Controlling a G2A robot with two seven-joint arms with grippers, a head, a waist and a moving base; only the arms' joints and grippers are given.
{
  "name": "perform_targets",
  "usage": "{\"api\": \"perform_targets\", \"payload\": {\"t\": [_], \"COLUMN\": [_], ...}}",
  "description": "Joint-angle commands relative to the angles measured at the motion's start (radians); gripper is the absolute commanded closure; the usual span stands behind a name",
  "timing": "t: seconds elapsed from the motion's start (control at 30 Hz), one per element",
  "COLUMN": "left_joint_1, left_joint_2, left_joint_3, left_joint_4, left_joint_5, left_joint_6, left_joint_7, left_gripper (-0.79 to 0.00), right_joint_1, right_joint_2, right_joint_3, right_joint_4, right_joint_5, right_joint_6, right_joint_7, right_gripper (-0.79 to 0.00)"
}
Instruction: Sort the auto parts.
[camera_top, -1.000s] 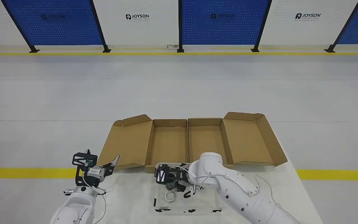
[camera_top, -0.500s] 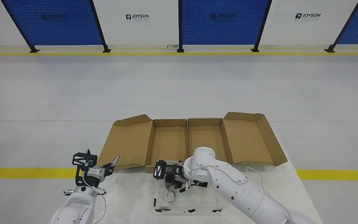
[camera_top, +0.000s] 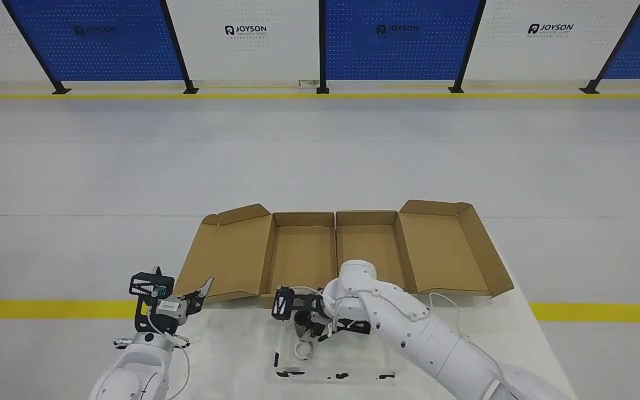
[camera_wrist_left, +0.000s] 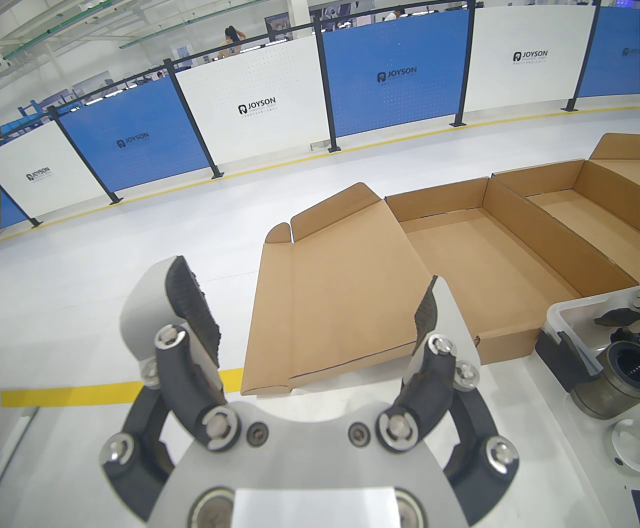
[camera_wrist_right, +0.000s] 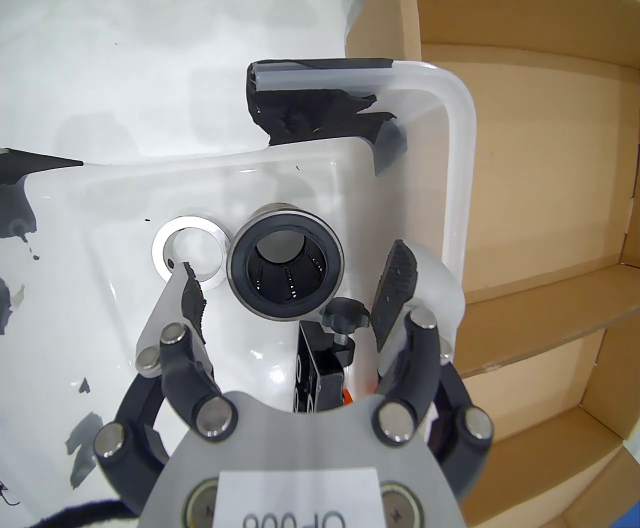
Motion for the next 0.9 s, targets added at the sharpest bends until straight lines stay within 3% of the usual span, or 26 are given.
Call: {"api": "perform_targets", "payload": {"t": [0.0, 0.03, 0.07, 0.1, 0.23, 0.3, 0.53, 0.87], "left_joint_1": [0.000, 0.000, 0.000, 0.000, 0.000, 0.000, 0.000, 0.000], "left_joint_2": [0.000, 0.000, 0.000, 0.000, 0.000, 0.000, 0.000, 0.000], "left_joint_3": [0.000, 0.000, 0.000, 0.000, 0.000, 0.000, 0.000, 0.000], "left_joint_4": [0.000, 0.000, 0.000, 0.000, 0.000, 0.000, 0.000, 0.000], "left_joint_5": [0.000, 0.000, 0.000, 0.000, 0.000, 0.000, 0.000, 0.000], "left_joint_6": [0.000, 0.000, 0.000, 0.000, 0.000, 0.000, 0.000, 0.000], "left_joint_7": [0.000, 0.000, 0.000, 0.000, 0.000, 0.000, 0.000, 0.000], "left_gripper": [-0.785, -0.785, -0.785, -0.785, -0.785, -0.785, -0.785, -0.785], "right_joint_1": [0.005, 0.006, 0.007, 0.007, 0.003, -0.003, -0.064, -0.336], "right_joint_2": [-0.006, -0.009, -0.011, -0.012, -0.012, -0.010, 0.033, 0.188], "right_joint_3": [-0.006, -0.008, -0.010, -0.010, -0.008, -0.006, 0.029, 0.264], "right_joint_4": [0.012, 0.017, 0.019, 0.021, 0.022, 0.016, -0.083, -0.497], "right_joint_5": [-0.001, -0.001, -0.001, 0.000, -0.011, -0.019, -0.092, -0.335], "right_joint_6": [-0.004, -0.008, -0.016, -0.024, -0.036, -0.042, -0.083, -0.091], "right_joint_7": [-0.005, -0.008, -0.012, -0.016, -0.028, -0.034, -0.073, -0.184], "right_gripper": [-0.696, -0.662, -0.499, -0.385, -0.206, 0.000, 0.000, 0.000]}}
